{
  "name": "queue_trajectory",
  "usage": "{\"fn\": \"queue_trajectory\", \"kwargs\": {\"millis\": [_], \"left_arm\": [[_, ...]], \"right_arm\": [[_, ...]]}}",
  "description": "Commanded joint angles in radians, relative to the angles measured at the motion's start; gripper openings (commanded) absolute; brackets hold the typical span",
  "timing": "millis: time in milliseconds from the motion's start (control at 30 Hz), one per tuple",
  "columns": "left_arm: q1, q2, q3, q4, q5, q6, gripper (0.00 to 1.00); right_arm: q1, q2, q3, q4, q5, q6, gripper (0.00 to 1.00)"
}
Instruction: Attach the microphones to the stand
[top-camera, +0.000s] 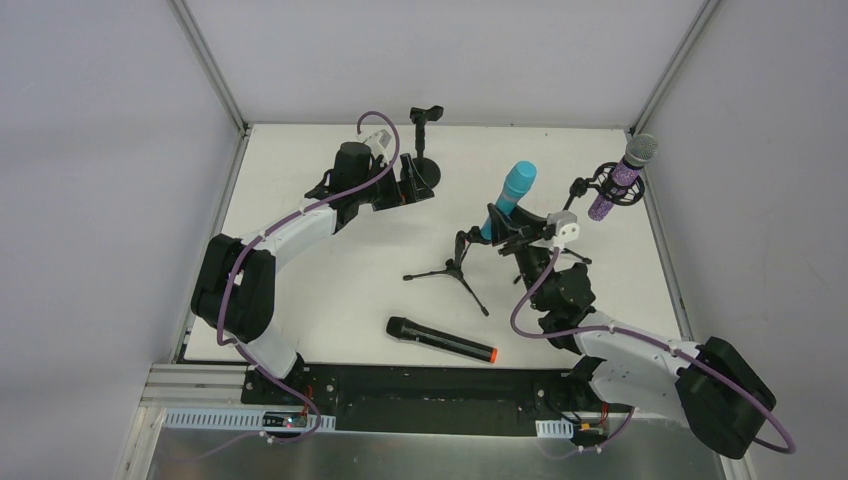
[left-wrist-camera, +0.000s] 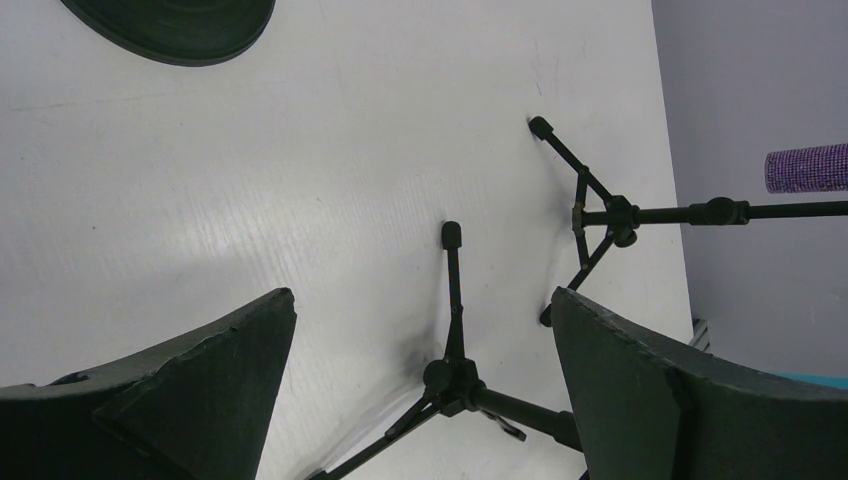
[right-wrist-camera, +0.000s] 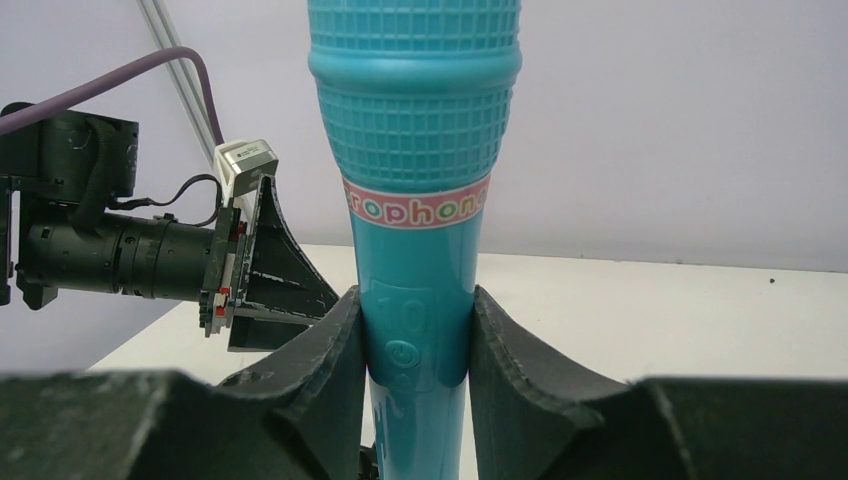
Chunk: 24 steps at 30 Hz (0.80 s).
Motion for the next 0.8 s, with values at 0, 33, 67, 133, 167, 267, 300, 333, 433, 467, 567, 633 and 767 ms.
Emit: {"fn": "queue_trajectory", "kwargs": {"millis": [0, 33, 67, 133, 167, 267, 300, 333, 433, 467, 567, 633, 767], "left_arm": [[-0.002, 0.002, 0.039, 0.023, 0.027, 0.010, 0.98], [-0.002, 0.001, 0.039, 0.023, 0.027, 0.010, 0.98], [-0.002, 0.002, 0.039, 0.024, 0.027, 0.010, 0.98], [-0.002, 0.001, 0.039, 0.024, 0.027, 0.009, 0.98], [-0.002, 0.001, 0.040, 0.024, 0.028, 0.009, 0.98], [-0.002, 0.002, 0.041, 0.025, 0.029, 0.009, 0.98], [-0.002, 0.000, 0.039, 0.025, 0.028, 0.009, 0.98], [-0.002, -0.001, 0.040, 0.026, 0.029, 0.009, 0.98], [-0.002, -0.002, 0.039, 0.026, 0.029, 0.010, 0.98], [-0.002, -0.003, 0.040, 0.025, 0.029, 0.010, 0.98], [-0.003, -0.003, 0.040, 0.026, 0.030, 0.010, 0.98], [-0.002, -0.004, 0.040, 0.026, 0.030, 0.010, 0.98], [-0.002, -0.002, 0.040, 0.027, 0.031, 0.010, 0.98]], "right_arm": [[0.038, 0.078, -0.084, -0.205, 0.020, 0.000, 0.00], [0.041, 0.086, -0.087, -0.201, 0.024, 0.000, 0.00], [0.044, 0.095, -0.088, -0.198, 0.026, 0.003, 0.00], [0.047, 0.112, -0.087, -0.193, 0.028, 0.002, 0.00], [0.049, 0.122, -0.085, -0.191, 0.027, -0.002, 0.00], [0.055, 0.153, -0.075, -0.187, 0.034, -0.016, 0.00], [0.057, 0.161, -0.072, -0.183, 0.037, -0.018, 0.00], [0.059, 0.168, -0.073, -0.175, 0.043, -0.018, 0.00], [0.063, 0.179, -0.075, -0.159, 0.057, -0.020, 0.00], [0.065, 0.178, -0.076, -0.159, 0.060, -0.020, 0.00], [0.070, 0.159, -0.073, -0.166, 0.067, -0.014, 0.00], [0.070, 0.139, -0.066, -0.182, 0.078, -0.003, 0.00], [0.070, 0.075, -0.042, -0.245, 0.075, 0.012, 0.33]]}}
